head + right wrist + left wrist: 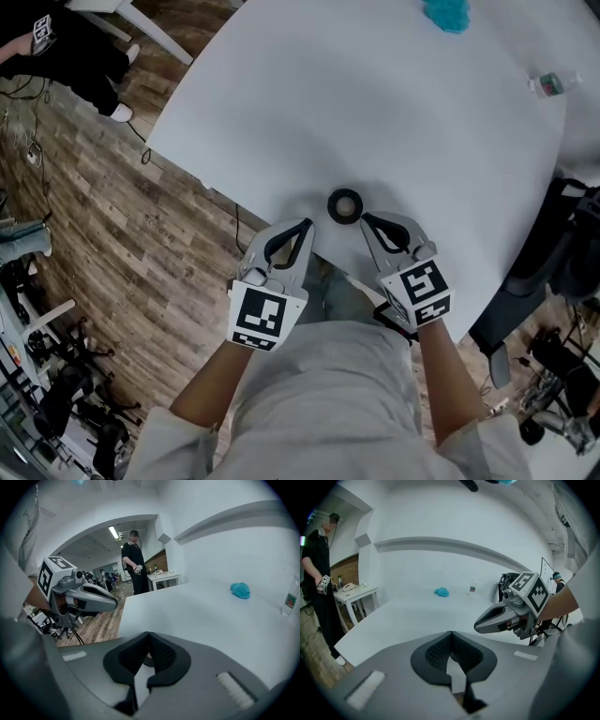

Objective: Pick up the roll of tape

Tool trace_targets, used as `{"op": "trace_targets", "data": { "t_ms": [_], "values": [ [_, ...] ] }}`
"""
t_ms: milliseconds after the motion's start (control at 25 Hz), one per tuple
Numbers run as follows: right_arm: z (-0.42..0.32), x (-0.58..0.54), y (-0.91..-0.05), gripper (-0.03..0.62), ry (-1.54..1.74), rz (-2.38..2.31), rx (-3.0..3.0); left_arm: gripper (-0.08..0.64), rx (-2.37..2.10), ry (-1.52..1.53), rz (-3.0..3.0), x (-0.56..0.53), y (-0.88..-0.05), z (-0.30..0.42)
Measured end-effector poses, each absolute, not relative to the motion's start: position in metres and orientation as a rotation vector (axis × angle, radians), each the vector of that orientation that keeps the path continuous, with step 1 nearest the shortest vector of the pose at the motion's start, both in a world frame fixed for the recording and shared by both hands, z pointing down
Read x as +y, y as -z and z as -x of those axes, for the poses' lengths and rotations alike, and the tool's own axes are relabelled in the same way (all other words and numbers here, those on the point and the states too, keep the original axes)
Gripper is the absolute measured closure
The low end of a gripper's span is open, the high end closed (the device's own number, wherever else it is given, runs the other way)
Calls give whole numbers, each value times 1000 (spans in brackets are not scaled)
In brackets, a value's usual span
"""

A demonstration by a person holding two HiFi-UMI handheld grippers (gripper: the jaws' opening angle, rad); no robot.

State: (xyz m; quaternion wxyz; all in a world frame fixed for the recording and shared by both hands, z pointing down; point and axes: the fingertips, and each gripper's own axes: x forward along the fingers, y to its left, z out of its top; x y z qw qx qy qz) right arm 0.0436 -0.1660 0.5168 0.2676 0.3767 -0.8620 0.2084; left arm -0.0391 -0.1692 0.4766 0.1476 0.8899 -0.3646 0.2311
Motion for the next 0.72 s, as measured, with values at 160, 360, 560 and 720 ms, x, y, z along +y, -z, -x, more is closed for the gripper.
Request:
{"op": "trace_targets", "data": {
  "t_ms": [160,360,560,720],
  "values": [
    [-42,-170,-530,567,-566,-1003,-2305,545,-1039,-677,-2547,-171,-483,40],
    [-40,-177,-545,511,-563,-994,-2273,545,-1024,-687,-2527,-171,-492,40],
    [-36,-181,-559,411,-568,-978,-2237,545,-1021,-684,-2503,-173,-498,41],
    [-33,-181,-569,348,-578,-955,-2215,545,-1026,-681,-2492,-174,-500,41]
  ]
}}
